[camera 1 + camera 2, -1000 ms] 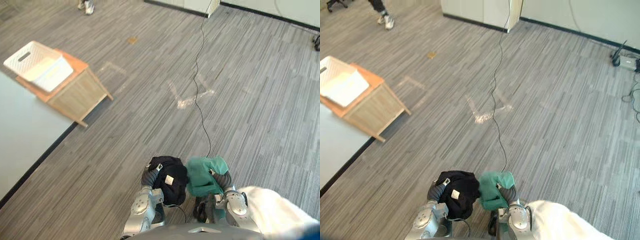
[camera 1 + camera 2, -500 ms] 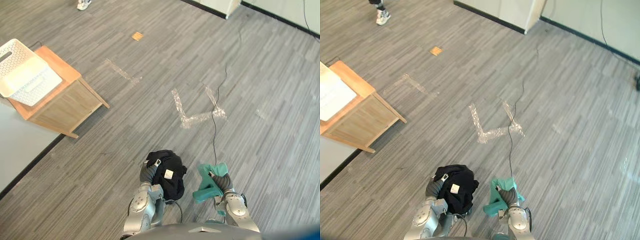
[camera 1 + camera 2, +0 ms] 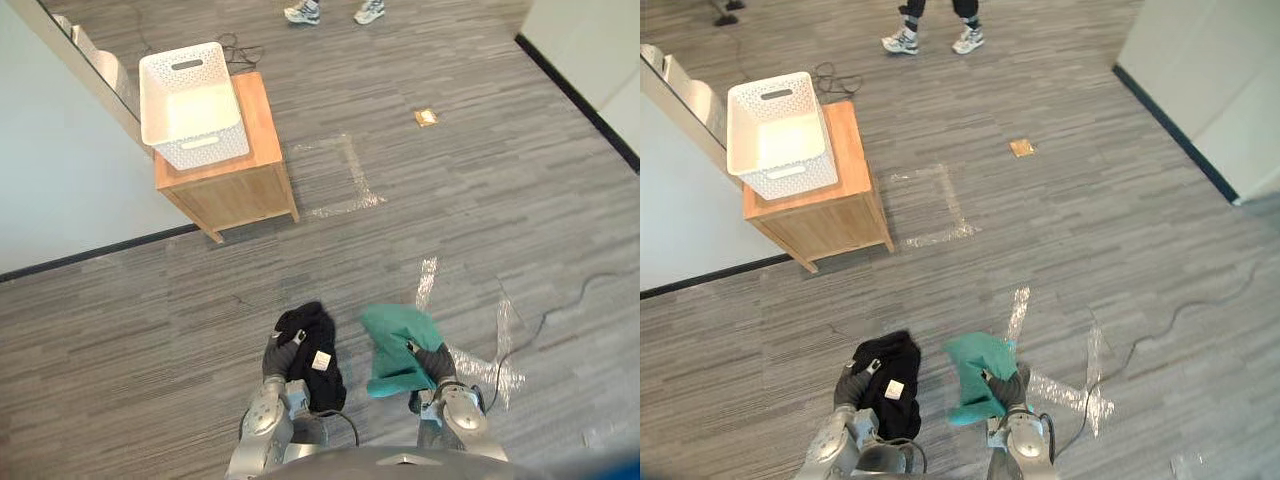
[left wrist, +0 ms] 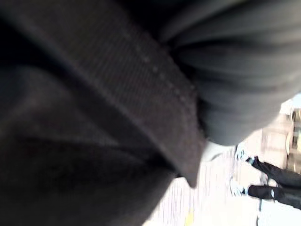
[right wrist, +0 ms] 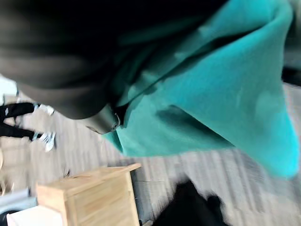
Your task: Tidy the bed and pick cloth on bed and put in laundry
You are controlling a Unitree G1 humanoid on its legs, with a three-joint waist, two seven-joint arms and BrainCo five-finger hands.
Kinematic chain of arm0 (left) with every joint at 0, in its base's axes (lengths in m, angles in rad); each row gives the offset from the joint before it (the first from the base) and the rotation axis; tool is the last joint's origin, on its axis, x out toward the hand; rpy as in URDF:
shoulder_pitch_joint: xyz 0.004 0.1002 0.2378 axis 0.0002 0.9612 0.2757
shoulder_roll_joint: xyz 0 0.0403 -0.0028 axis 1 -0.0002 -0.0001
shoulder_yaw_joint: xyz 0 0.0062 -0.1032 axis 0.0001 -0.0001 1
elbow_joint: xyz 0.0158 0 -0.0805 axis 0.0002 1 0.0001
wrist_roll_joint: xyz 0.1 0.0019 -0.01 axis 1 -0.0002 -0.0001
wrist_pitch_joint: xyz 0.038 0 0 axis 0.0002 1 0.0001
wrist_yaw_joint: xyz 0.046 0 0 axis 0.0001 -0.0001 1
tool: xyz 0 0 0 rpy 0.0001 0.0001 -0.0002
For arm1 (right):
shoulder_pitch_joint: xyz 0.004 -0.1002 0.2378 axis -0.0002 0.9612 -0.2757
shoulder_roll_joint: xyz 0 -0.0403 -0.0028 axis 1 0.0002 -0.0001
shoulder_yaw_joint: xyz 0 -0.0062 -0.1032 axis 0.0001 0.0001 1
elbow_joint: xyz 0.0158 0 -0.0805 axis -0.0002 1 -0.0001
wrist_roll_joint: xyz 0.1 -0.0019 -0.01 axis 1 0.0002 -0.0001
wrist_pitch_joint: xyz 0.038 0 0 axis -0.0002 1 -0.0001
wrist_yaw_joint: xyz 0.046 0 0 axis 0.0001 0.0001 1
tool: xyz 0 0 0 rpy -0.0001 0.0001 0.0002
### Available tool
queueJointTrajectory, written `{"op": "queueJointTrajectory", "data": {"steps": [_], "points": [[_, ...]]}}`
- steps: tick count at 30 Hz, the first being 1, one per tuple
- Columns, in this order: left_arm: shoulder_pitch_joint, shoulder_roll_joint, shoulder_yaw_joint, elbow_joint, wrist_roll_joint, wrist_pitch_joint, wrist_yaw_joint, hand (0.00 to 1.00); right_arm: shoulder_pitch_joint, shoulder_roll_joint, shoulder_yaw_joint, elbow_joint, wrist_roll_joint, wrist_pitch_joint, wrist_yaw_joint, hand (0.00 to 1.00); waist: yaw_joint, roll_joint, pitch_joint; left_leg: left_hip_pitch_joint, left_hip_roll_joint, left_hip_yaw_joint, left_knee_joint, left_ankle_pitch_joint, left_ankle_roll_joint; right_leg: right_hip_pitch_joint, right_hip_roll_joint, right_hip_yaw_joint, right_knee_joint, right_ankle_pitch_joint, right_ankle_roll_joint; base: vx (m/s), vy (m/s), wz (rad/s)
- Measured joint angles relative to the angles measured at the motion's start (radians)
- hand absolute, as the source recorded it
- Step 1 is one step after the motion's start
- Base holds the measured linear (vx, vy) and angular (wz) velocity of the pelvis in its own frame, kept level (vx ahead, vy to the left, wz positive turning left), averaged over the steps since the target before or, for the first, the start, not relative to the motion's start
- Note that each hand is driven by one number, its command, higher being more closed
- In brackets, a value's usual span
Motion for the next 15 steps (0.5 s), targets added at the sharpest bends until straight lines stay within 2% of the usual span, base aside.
{"op": "queueJointTrajectory", "data": {"steps": [1,2,3,4,5,6,7,8,10,12,14,15], "points": [[-0.001,-0.023,0.000,0.033,0.000,0.001,-0.004,1.00,-0.003,-0.018,-0.003,0.000,0.000,0.002,0.005,1.00,0.000,0.034,-0.017,-0.013,0.048,0.004,0.036,0.024,-0.026,-0.013,0.038,-0.018,0.058,-0.038,-0.028,0.67,-0.646,0.17],[0.002,-0.036,0.001,0.036,0.000,0.001,-0.007,1.00,-0.013,-0.023,-0.006,-0.001,0.000,0.002,0.008,1.00,-0.006,0.039,-0.019,-0.037,0.069,0.007,0.089,0.087,-0.034,-0.012,0.052,-0.039,0.103,-0.068,-0.057,0.70,-0.668,0.20],[0.002,-0.045,0.000,0.037,0.001,0.001,-0.016,1.00,-0.011,-0.022,-0.010,-0.003,0.000,0.002,0.008,1.00,-0.012,0.035,-0.018,-0.082,0.072,0.009,0.186,0.175,-0.025,0.004,0.057,-0.060,0.131,-0.113,-0.084,0.58,-0.557,0.22],[0.002,-0.053,0.001,0.038,0.002,0.001,-0.020,1.00,-0.008,-0.023,-0.008,-0.003,0.000,0.002,0.009,1.00,-0.015,0.035,-0.018,-0.121,0.077,0.023,0.277,0.247,-0.005,0.032,0.073,-0.067,0.128,-0.141,-0.092,0.57,-0.513,0.17],[0.000,-0.058,0.002,0.038,-0.002,0.001,-0.023,1.00,-0.002,-0.025,0.003,-0.001,0.000,0.002,0.009,1.00,-0.011,0.035,-0.018,-0.181,0.092,0.053,0.406,0.382,0.002,0.083,0.091,-0.077,0.096,-0.163,-0.105,0.45,-0.363,0.05],[0.000,-0.058,0.001,0.037,-0.005,0.000,-0.024,1.00,0.002,-0.026,0.011,-0.002,0.000,0.002,0.012,1.00,-0.007,0.030,-0.011,-0.224,0.110,0.074,0.506,0.440,-0.009,0.129,0.112,-0.083,0.061,-0.173,-0.112,0.53,-0.392,0.01],[-0.009,-0.058,-0.003,0.037,-0.018,0.000,-0.025,1.00,0.010,-0.027,0.011,-0.006,0.001,-0.002,0.011,1.00,-0.005,0.046,-0.001,-0.310,0.147,0.118,0.722,0.393,0.001,0.211,0.149,-0.092,0.003,-0.193,-0.127,0.48,-0.327,-0.08],[-0.015,-0.057,-0.008,0.035,-0.028,0.000,-0.025,1.00,0.012,-0.033,0.014,-0.005,0.003,-0.003,0.010,1.00,0.004,0.048,0.008,-0.370,0.159,0.174,0.867,0.332,0.023,0.271,0.170,-0.093,-0.027,-0.213,-0.148,0.53,-0.338,-0.16],[-0.018,-0.058,-0.009,0.033,-0.028,0.000,-0.028,1.00,0.002,-0.055,0.029,-0.005,0.003,-0.004,0.009,1.00,0.013,0.050,0.009,-0.470,0.140,0.266,0.969,0.246,0.027,0.341,0.186,-0.082,-0.057,-0.245,-0.165,0.42,-0.200,-0.21],[-0.028,-0.058,-0.009,0.027,-0.028,0.000,-0.038,1.00,0.000,-0.066,0.028,-0.005,0.003,-0.003,0.007,1.00,0.020,0.049,0.010,-0.554,0.096,0.333,0.926,0.180,0.020,0.393,0.185,-0.080,-0.083,-0.270,-0.160,0.36,-0.093,-0.08],[-0.034,-0.059,-0.009,0.008,-0.028,-0.001,-0.042,1.00,-0.001,-0.065,0.025,-0.004,0.003,-0.003,0.006,1.00,0.028,0.043,0.014,-0.599,0.049,0.422,0.707,0.123,0.020,0.460,0.180,-0.082,-0.130,-0.293,-0.143,0.49,-0.026,-0.02],[-0.034,-0.059,-0.008,0.001,-0.028,-0.001,-0.043,1.00,-0.004,-0.065,0.024,-0.004,0.002,-0.003,0.005,1.00,0.030,0.042,0.014,-0.604,0.034,0.451,0.617,0.122,0.022,0.483,0.178,-0.088,-0.144,-0.300,-0.134,0.54,0.041,0.10]]}}
